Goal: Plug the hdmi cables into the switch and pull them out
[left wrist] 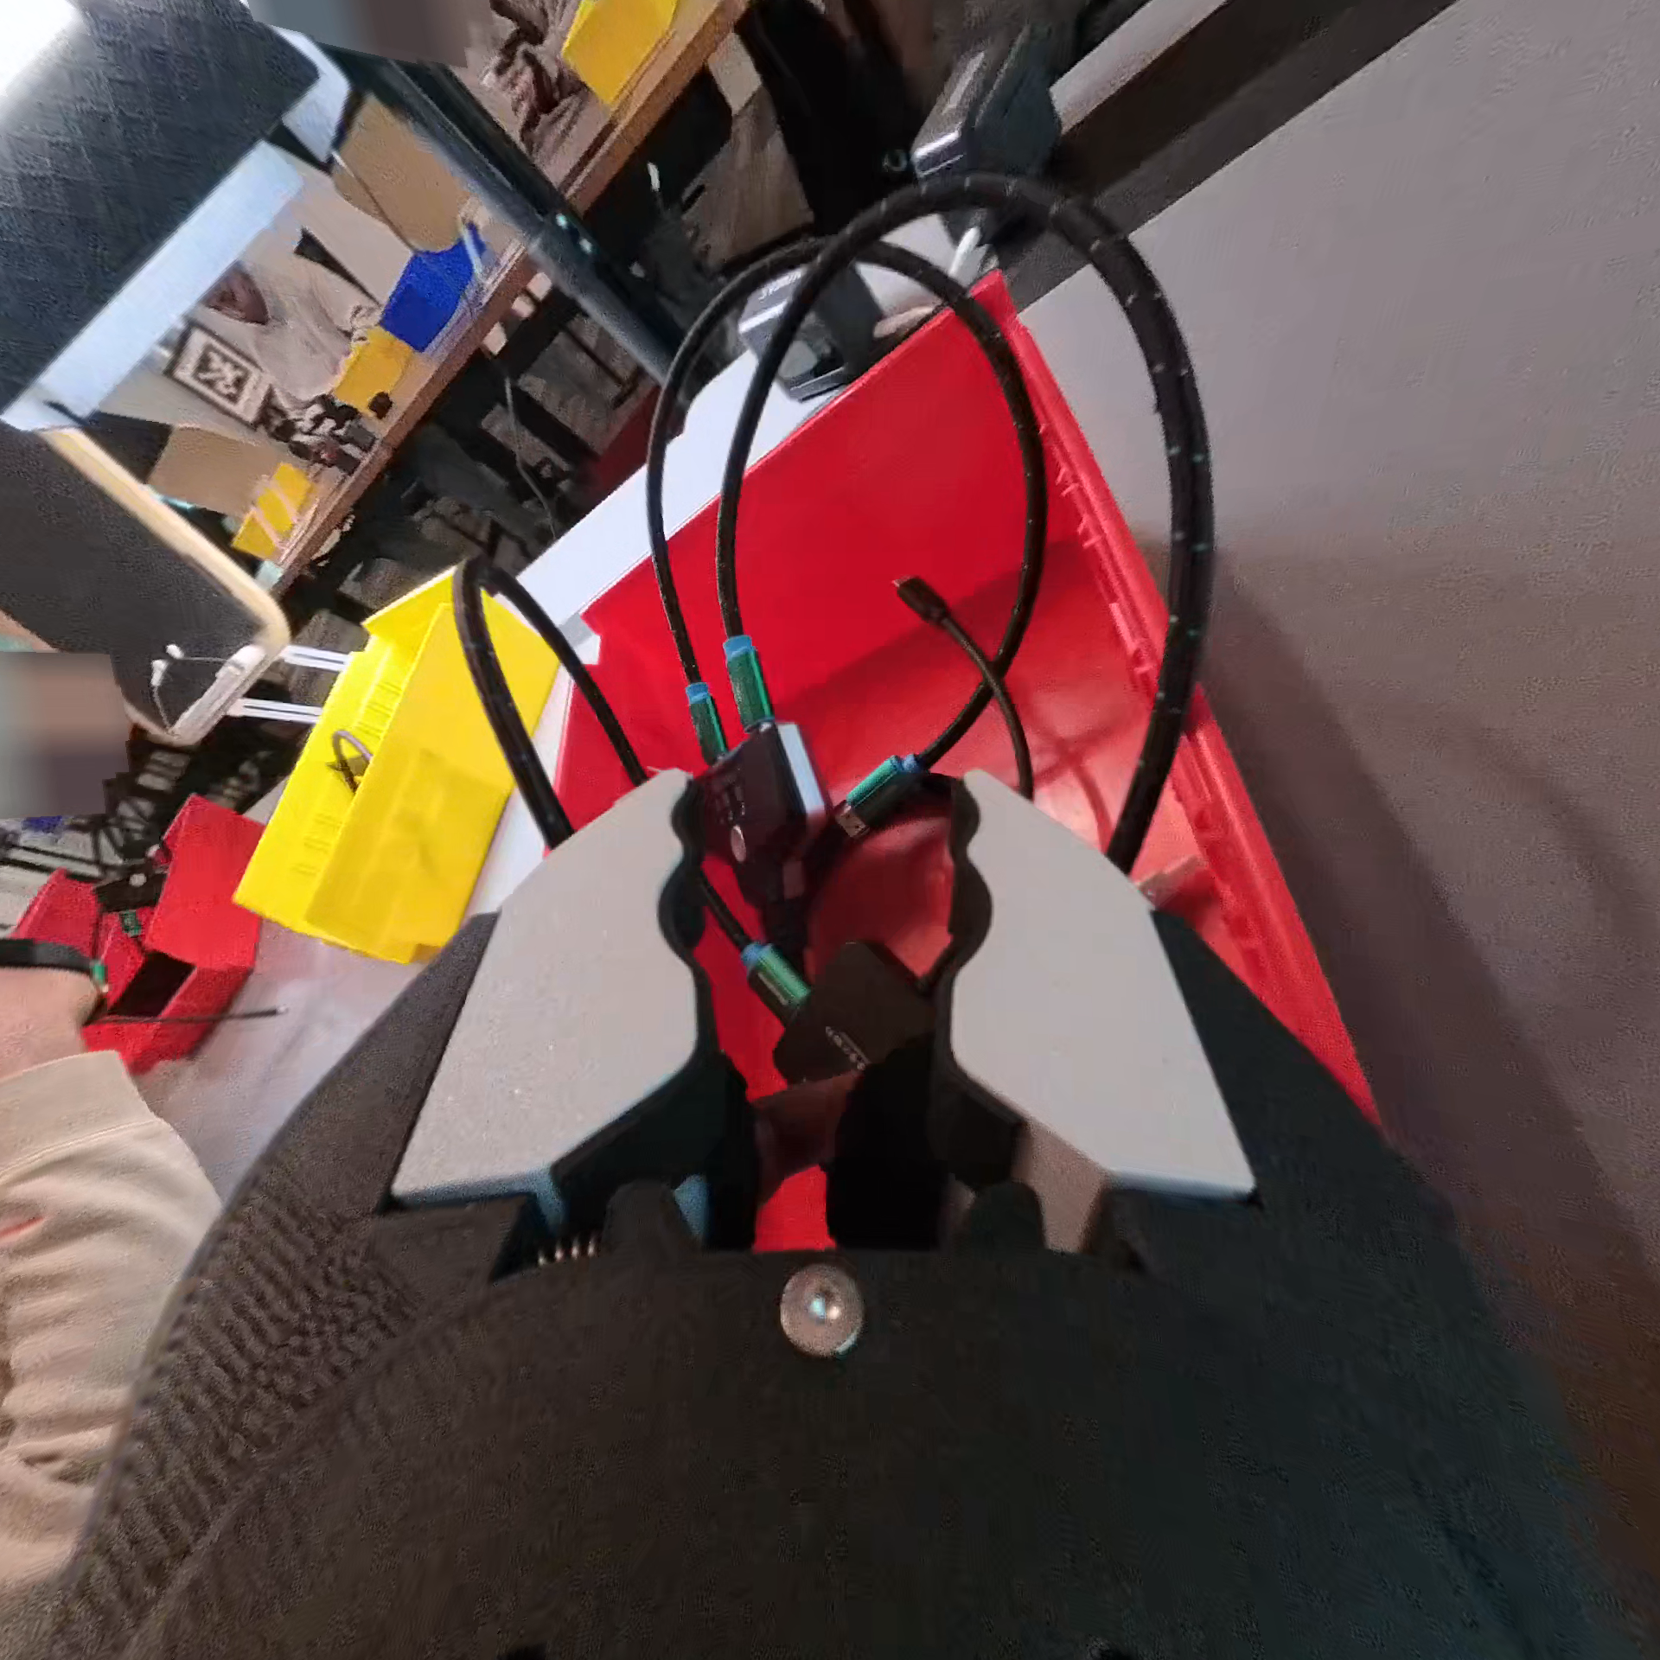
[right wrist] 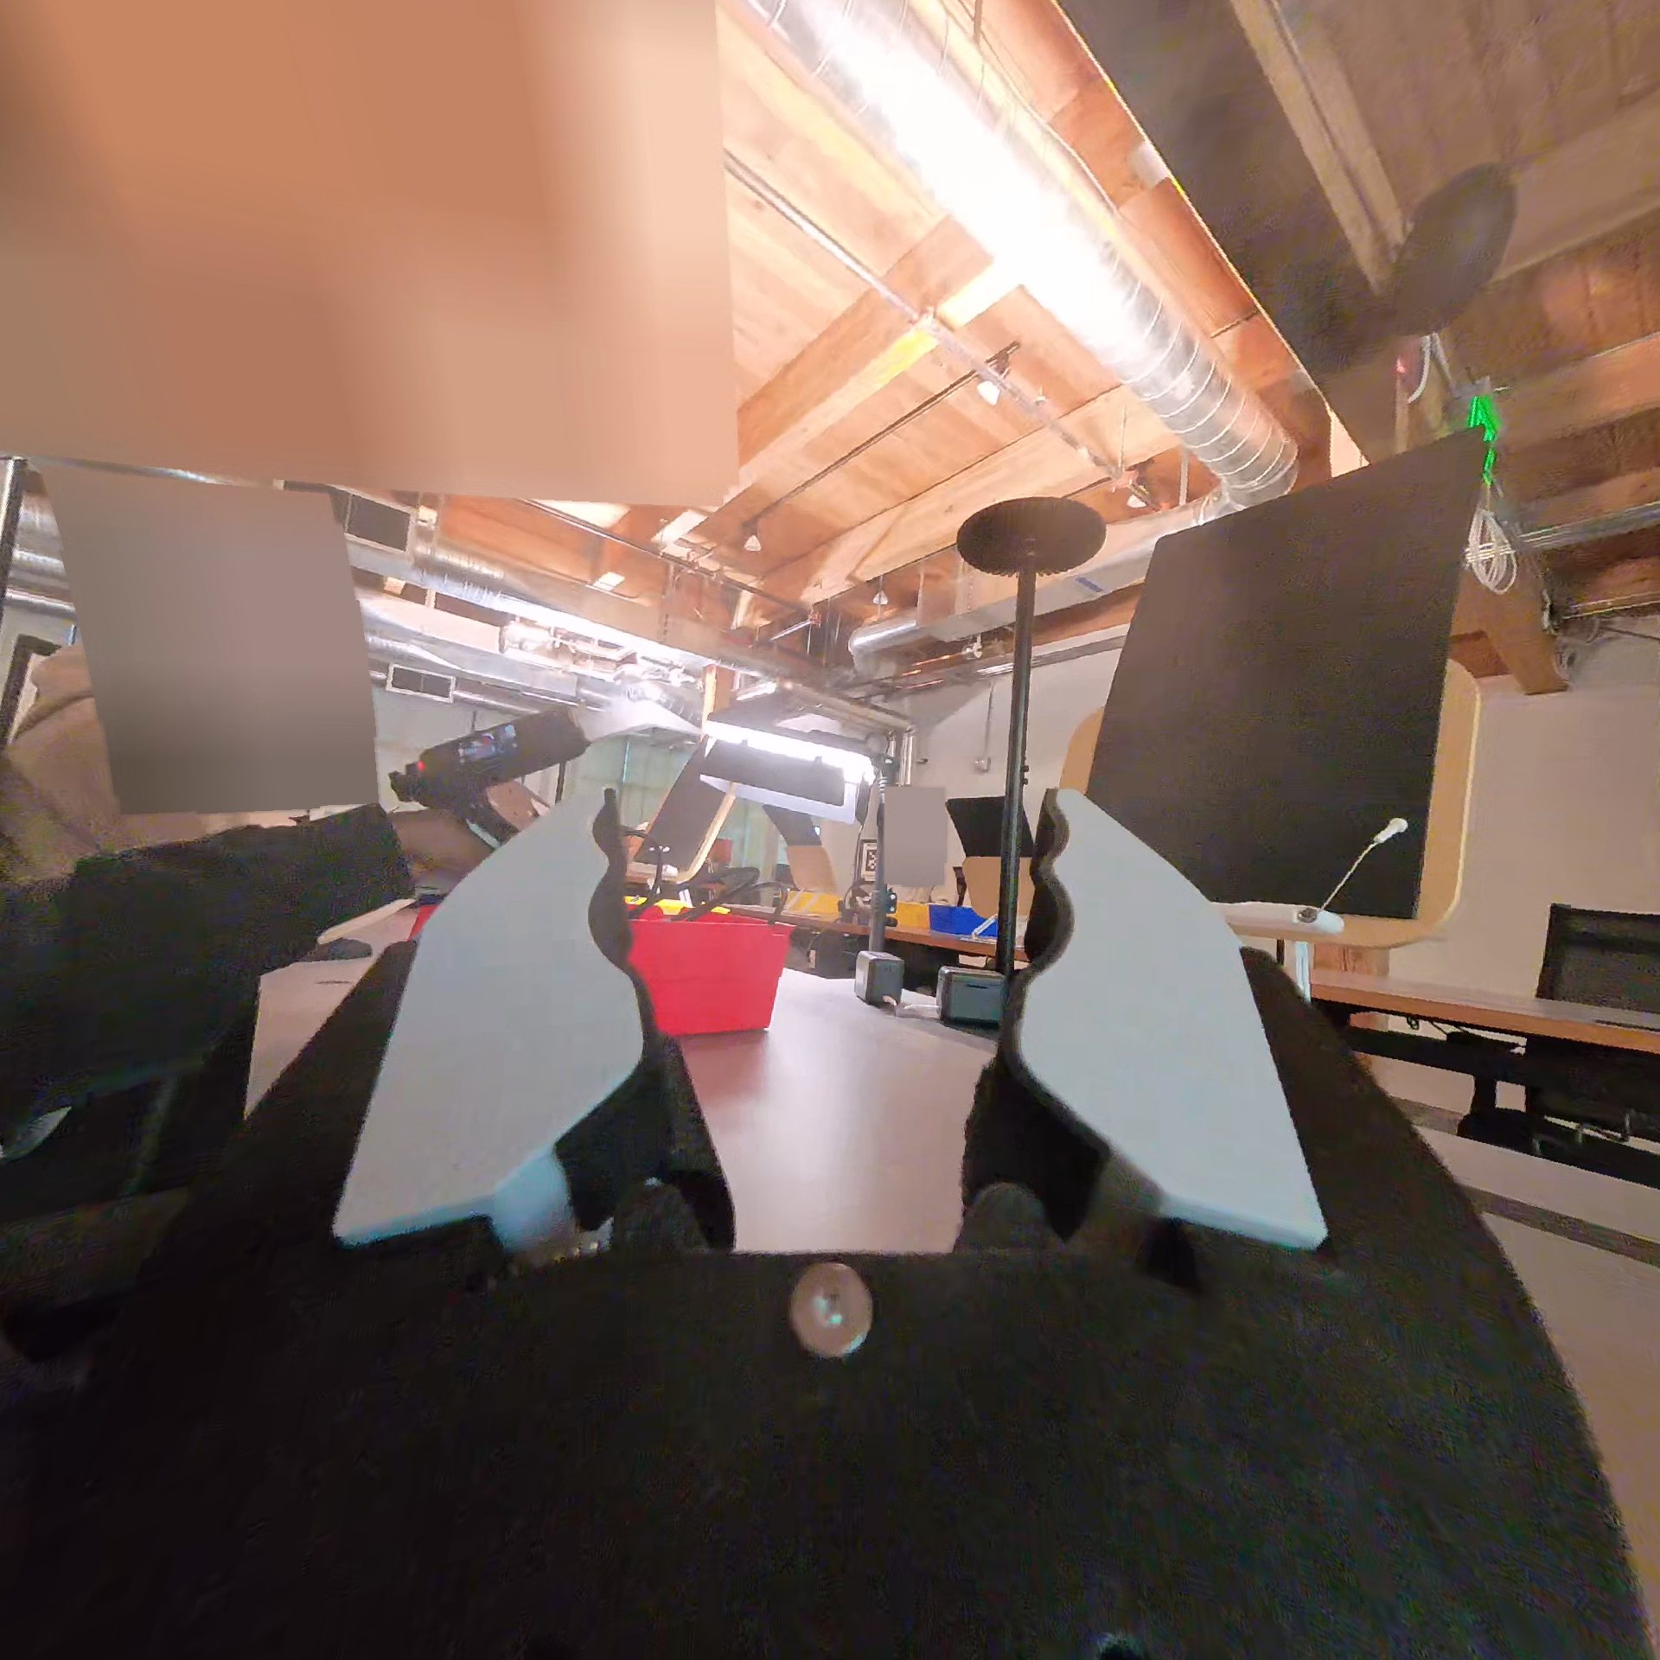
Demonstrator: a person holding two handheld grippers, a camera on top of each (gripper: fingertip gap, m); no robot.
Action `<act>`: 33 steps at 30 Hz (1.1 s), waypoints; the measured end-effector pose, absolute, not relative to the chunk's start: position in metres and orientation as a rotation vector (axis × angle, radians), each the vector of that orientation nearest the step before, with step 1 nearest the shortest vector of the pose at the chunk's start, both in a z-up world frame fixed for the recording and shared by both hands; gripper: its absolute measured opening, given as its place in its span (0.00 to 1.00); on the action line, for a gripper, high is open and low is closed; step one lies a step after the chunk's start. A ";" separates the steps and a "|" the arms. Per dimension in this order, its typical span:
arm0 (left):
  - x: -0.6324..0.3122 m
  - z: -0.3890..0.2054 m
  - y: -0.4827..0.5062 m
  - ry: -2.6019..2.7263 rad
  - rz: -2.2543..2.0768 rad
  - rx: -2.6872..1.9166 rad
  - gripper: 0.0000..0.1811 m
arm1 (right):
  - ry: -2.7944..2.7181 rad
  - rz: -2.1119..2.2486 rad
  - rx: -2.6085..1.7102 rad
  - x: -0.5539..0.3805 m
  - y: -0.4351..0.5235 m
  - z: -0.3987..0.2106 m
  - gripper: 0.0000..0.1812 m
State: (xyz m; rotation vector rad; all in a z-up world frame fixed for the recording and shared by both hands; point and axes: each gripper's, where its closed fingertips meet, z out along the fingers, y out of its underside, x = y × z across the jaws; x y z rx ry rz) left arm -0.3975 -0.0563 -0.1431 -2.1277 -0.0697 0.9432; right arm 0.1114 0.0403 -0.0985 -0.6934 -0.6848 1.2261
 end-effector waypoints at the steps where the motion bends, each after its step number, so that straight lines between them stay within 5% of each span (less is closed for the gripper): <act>1: -0.402 -0.149 -0.051 -0.085 0.947 -2.146 0.29 | -0.680 1.234 -0.694 0.112 0.041 -0.098 0.48; 15: -0.418 -0.184 -0.090 0.111 0.752 -2.590 0.27 | -0.636 1.286 -0.692 0.118 0.044 -0.097 0.45; 33: -0.427 -0.242 -0.104 0.569 0.386 -2.779 0.44 | -0.656 1.270 -0.701 0.114 0.044 -0.099 0.44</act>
